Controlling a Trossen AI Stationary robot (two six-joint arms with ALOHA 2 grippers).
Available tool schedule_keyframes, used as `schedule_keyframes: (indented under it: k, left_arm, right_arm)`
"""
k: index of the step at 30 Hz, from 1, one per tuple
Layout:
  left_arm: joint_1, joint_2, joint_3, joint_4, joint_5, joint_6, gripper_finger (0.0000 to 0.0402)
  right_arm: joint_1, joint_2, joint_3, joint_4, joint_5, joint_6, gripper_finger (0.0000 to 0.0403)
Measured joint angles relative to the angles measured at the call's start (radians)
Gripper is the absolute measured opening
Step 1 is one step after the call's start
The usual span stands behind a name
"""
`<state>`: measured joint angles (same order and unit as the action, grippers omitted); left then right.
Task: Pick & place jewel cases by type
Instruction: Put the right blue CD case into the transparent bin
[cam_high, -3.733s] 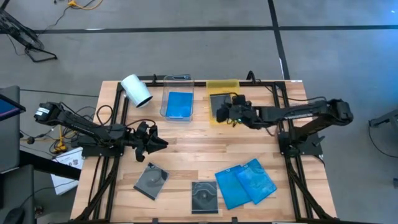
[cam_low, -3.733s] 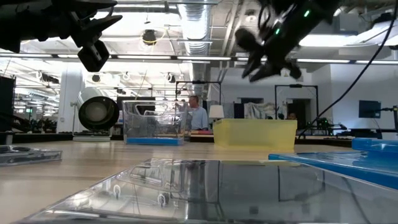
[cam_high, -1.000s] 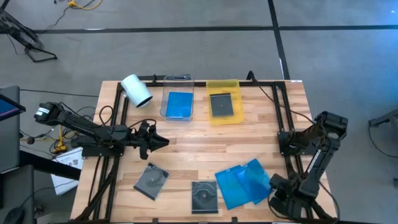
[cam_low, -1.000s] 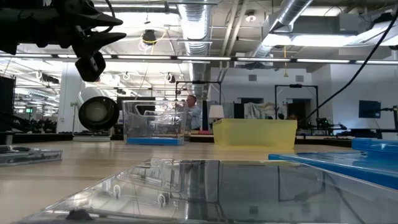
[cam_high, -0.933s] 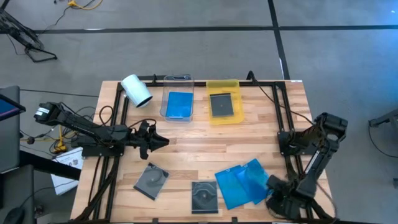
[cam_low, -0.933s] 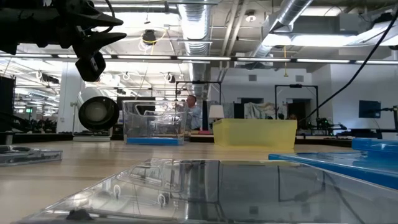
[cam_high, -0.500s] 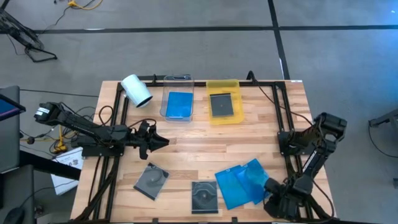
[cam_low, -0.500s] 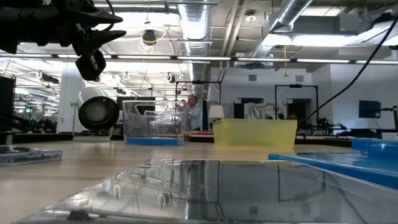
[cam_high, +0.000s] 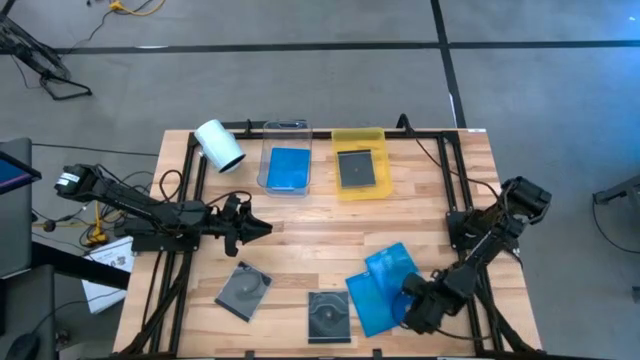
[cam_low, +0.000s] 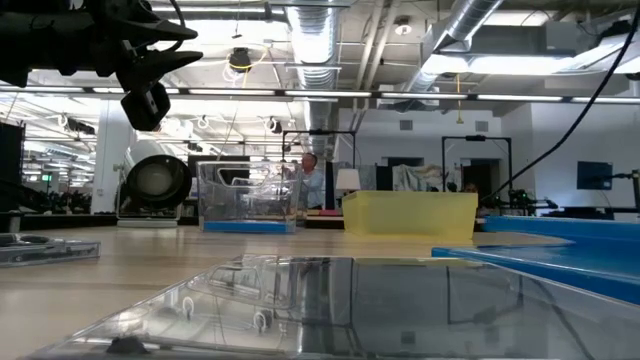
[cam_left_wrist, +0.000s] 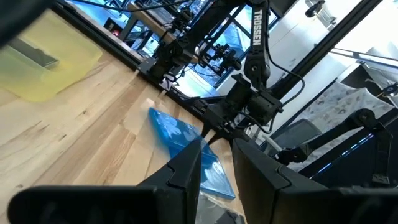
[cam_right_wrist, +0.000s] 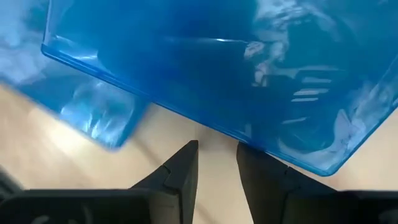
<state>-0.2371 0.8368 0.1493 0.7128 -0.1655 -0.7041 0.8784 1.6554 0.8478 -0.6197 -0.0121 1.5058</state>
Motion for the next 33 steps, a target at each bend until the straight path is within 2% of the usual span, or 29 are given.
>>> schedule_keyframes:
  k: [9,11,14,18,22,27,33]
  left_arm:
    - [0.000,0.000,0.000,-0.007,0.000,0.005,0.0085]
    - [0.000,0.000,0.000,-0.008,0.001,0.005,0.0085]
    - [0.000,0.000,0.000,-0.017,0.001,0.005,0.0085]
    - [0.000,0.000,0.000,-0.023,0.004,0.004,0.0085]
    - [0.000,0.000,0.000,-0.027,0.004,0.000,0.0085]
    - [0.000,0.000,0.000,-0.076,0.004,-0.055,0.0085]
    - [0.000,0.000,0.000,-0.154,0.004,-0.099,0.0085]
  right_arm:
    - [-0.153,0.000,-0.001,0.039,0.030,-0.228,0.0108]
    - [-0.175,0.006,0.016,0.092,0.082,-0.309,0.0108]
    - [-0.196,0.001,0.052,0.124,0.126,-0.409,0.0108]
    - [-0.188,-0.021,0.080,0.098,0.110,-0.494,0.0108]
    - [-0.168,-0.059,0.077,-0.087,0.143,-0.424,0.0108]
    - [-0.166,-0.111,0.077,-0.318,0.257,-0.207,0.0108]
    - [-0.235,-0.120,0.077,-0.513,0.310,0.069,0.0108]
